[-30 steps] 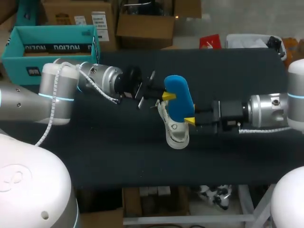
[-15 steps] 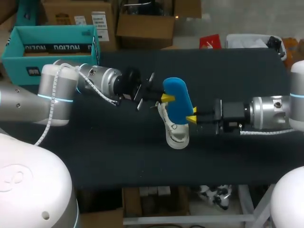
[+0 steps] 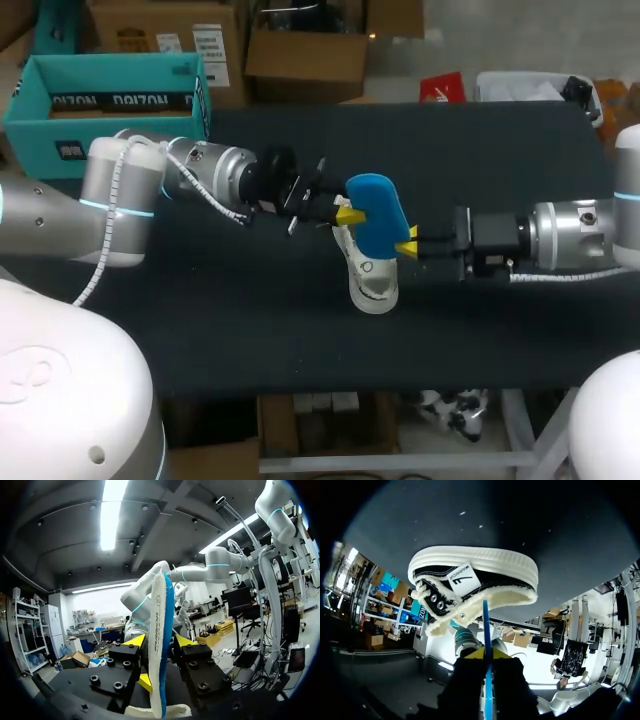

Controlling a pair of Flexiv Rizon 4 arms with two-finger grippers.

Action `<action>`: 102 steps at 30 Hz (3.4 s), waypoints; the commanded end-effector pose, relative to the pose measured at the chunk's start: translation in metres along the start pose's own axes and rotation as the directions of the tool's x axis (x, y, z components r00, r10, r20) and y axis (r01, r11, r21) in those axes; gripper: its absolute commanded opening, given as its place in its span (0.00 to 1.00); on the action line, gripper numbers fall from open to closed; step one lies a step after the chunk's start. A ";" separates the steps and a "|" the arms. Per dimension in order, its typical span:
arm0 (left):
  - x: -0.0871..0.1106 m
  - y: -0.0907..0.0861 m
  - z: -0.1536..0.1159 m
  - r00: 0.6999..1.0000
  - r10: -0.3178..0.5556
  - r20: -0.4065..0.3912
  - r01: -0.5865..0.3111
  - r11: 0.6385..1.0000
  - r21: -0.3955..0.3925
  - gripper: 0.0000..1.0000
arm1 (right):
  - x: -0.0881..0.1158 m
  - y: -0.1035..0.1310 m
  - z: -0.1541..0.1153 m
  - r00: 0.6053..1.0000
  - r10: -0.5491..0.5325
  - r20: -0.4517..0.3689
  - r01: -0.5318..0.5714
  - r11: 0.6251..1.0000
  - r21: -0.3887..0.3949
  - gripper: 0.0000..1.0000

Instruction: Open the shoe tongue, take the insole out of the shoe, put the insole back into the shoe, and pack the shoe into the shoebox

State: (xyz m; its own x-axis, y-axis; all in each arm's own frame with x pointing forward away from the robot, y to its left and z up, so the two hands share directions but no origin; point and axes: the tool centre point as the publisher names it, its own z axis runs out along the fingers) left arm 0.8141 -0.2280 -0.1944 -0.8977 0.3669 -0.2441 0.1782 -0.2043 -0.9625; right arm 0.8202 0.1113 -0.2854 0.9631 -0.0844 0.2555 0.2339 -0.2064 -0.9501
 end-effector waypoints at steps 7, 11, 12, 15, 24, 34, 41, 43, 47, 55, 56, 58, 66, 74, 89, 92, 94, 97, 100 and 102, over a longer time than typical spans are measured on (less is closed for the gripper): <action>0.002 -0.003 -0.017 0.998 -0.054 -0.045 0.051 0.997 -0.065 1.00 | -0.003 0.003 -0.006 1.000 0.008 0.002 -0.008 0.999 0.039 0.00; 0.002 -0.004 -0.021 0.995 -0.084 -0.050 0.079 0.992 -0.102 1.00 | -0.003 0.003 -0.006 1.000 0.008 0.002 -0.008 0.999 0.039 0.00; 0.002 -0.004 -0.021 0.995 -0.084 -0.050 0.079 0.992 -0.102 1.00 | -0.003 0.003 -0.006 1.000 0.008 0.002 -0.008 0.999 0.039 0.00; 0.002 -0.004 -0.021 0.995 -0.084 -0.050 0.079 0.992 -0.102 1.00 | -0.003 0.003 -0.006 1.000 0.008 0.002 -0.008 0.999 0.039 0.00; 0.002 -0.004 -0.021 0.995 -0.084 -0.050 0.079 0.992 -0.102 1.00 | -0.003 0.003 -0.006 1.000 0.008 0.002 -0.008 0.999 0.039 0.00; -0.011 -0.002 -0.031 0.988 -0.050 -0.149 0.035 0.994 -0.102 1.00 | -0.009 0.000 -0.007 1.000 0.012 0.023 -0.013 0.999 0.042 0.00; -0.026 0.000 -0.055 0.921 -0.014 -0.390 0.005 1.000 -0.025 1.00 | -0.018 -0.007 -0.007 0.995 -0.013 0.097 0.008 0.999 0.053 0.00; -0.031 0.002 -0.060 0.879 0.001 -0.477 -0.016 1.000 -0.027 1.00 | -0.020 -0.008 -0.005 0.993 -0.024 0.116 0.018 0.998 0.053 0.00; -0.035 0.005 -0.066 0.817 -0.008 -0.576 -0.064 0.992 -0.106 1.00 | -0.026 -0.011 -0.003 0.985 -0.074 0.157 0.065 0.996 0.063 0.00; -0.037 0.013 -0.072 0.690 -0.042 -0.723 -0.129 0.975 -0.180 1.00 | -0.035 -0.015 0.006 0.968 -0.108 0.227 0.091 0.992 0.085 0.00; -0.037 0.013 -0.073 0.684 -0.042 -0.729 -0.135 0.974 -0.183 1.00 | -0.036 -0.016 0.006 0.967 -0.109 0.228 0.092 0.992 0.083 0.00; -0.035 0.013 -0.074 0.664 -0.044 -0.746 -0.153 0.969 -0.192 1.00 | -0.039 -0.019 0.007 0.964 -0.120 0.236 0.102 0.991 0.087 0.00; -0.034 0.014 -0.073 0.622 -0.050 -0.781 -0.201 0.954 -0.221 1.00 | -0.044 -0.022 0.011 0.956 -0.123 0.266 0.106 0.992 0.075 0.00; -0.032 0.013 -0.077 0.622 -0.033 -0.783 -0.220 0.951 -0.215 1.00 | -0.048 -0.023 0.011 0.955 -0.127 0.270 0.109 0.991 0.081 0.00; -0.028 0.029 -0.084 0.663 0.020 -0.748 -0.261 0.943 -0.207 1.00 | -0.052 -0.028 0.013 0.947 -0.157 0.279 0.136 0.986 0.094 0.00; -0.028 0.029 -0.084 0.665 0.016 -0.746 -0.265 0.940 -0.216 1.00 | -0.052 -0.030 0.013 0.945 -0.167 0.281 0.145 0.984 0.099 0.00; -0.027 0.029 -0.084 0.671 0.018 -0.741 -0.268 0.938 -0.220 1.00 | -0.053 -0.031 0.013 0.944 -0.170 0.282 0.147 0.984 0.101 0.00; -0.028 0.031 -0.084 0.675 0.014 -0.738 -0.269 0.935 -0.229 1.00 | -0.053 -0.033 0.014 0.942 -0.175 0.285 0.150 0.983 0.106 0.00; -0.028 0.032 -0.085 0.680 0.010 -0.734 -0.267 0.935 -0.234 1.00 | -0.053 -0.035 0.014 0.942 -0.178 0.286 0.151 0.982 0.113 0.00; -0.028 0.032 -0.085 0.680 0.010 -0.734 -0.267 0.935 -0.234 1.00 | -0.053 -0.035 0.014 0.942 -0.178 0.286 0.151 0.982 0.113 0.00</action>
State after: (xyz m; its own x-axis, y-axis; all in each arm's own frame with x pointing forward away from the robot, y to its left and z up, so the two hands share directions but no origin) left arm 0.8827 -0.1680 -0.2274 -0.3064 0.9159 -0.2591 0.4966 -0.0784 -0.8644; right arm 0.7634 0.1377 -0.2686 0.9033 0.2355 0.3586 0.3908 -0.1070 -0.9142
